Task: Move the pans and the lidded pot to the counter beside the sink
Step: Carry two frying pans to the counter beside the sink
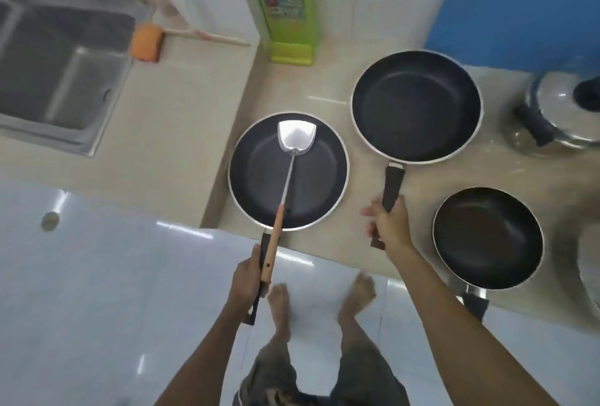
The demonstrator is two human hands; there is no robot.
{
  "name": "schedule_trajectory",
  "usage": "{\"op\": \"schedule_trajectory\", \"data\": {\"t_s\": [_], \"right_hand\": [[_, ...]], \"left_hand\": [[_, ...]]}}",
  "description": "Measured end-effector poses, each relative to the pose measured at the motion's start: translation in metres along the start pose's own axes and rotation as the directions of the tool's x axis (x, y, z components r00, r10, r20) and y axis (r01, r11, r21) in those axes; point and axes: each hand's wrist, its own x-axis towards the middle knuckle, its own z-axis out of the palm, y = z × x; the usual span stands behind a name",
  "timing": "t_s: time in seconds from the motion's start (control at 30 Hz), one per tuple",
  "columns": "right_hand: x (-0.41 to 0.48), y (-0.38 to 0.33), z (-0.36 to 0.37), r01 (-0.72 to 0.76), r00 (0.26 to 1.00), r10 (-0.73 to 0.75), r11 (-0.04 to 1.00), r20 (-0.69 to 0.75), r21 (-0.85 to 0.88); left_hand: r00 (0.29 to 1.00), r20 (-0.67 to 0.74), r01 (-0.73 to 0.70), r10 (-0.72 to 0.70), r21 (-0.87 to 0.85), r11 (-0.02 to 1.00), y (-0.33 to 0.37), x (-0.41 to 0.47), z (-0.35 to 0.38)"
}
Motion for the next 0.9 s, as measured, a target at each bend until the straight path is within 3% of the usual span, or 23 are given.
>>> {"op": "schedule_trajectory", "data": {"t_s": [0.17,0.33,0.43,0.53,0.63,0.73,0.9], "right_hand": [[-0.001,0.002,0.003,0.006,0.993,-0.011,0.999,-0.118,-0.046],[-0.012,0.001,-0.008,0.016,0.961,-0.096,0.955,-0.26,-0.295],[-0.031,-0.005,-0.016,0.03,0.955,-0.128,0.939,-0.268,-0.342],[-0.067,-0.01,-0.022,0.059,0.948,-0.152,0.947,-0.279,-0.316],[-0.106,-0.019,-0.03,0.126,0.934,-0.216,0.944,-0.286,-0.304],[-0.147,-0.034,-0.035,0.18,0.918,-0.276,0.93,-0.286,-0.32],[-0.215,-0.056,-0.019,0.256,0.883,-0.349,0.919,-0.314,-0.3]], "left_hand": [[0.998,-0.063,-0.019,0.025,0.096,0.995,-0.013,-0.015,0.002],[0.973,-0.203,-0.051,0.109,0.271,0.961,-0.013,-0.017,0.006],[0.959,-0.204,-0.118,0.195,0.338,0.934,-0.009,-0.024,0.001],[0.95,-0.134,-0.173,0.282,0.527,0.832,-0.005,-0.035,-0.009],[0.943,-0.159,-0.198,0.293,0.44,0.876,-0.004,-0.047,-0.02],[0.929,-0.101,-0.278,0.357,0.447,0.85,0.001,-0.06,-0.03],[0.909,-0.067,-0.38,0.411,0.267,0.885,0.008,-0.08,-0.078]]}}
